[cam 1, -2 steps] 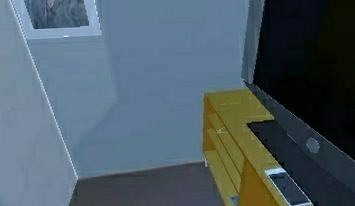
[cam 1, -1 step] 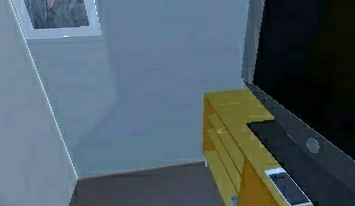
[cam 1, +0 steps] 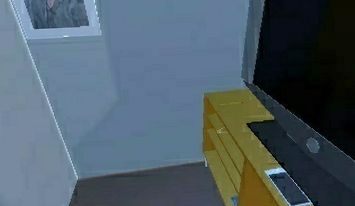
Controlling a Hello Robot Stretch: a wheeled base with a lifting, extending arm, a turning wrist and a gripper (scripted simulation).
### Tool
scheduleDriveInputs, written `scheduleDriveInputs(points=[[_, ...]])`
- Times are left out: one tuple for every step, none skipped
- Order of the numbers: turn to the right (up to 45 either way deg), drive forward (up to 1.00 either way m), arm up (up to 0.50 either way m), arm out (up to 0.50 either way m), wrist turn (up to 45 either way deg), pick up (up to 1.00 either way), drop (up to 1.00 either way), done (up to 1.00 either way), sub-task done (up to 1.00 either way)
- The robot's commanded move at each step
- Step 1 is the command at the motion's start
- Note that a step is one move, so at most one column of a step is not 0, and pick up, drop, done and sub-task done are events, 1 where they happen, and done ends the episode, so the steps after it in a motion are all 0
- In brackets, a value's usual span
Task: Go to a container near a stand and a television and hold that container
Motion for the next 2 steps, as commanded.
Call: scheduleDriveInputs(points=[[0.0, 0.00, 0.10, 0.00, 0.0, 0.00, 0.00, 0.00, 0.00], [0.0, 0.00, 0.00, 0.00, 0.0, 0.00, 0.00, 1.00, 0.00]])
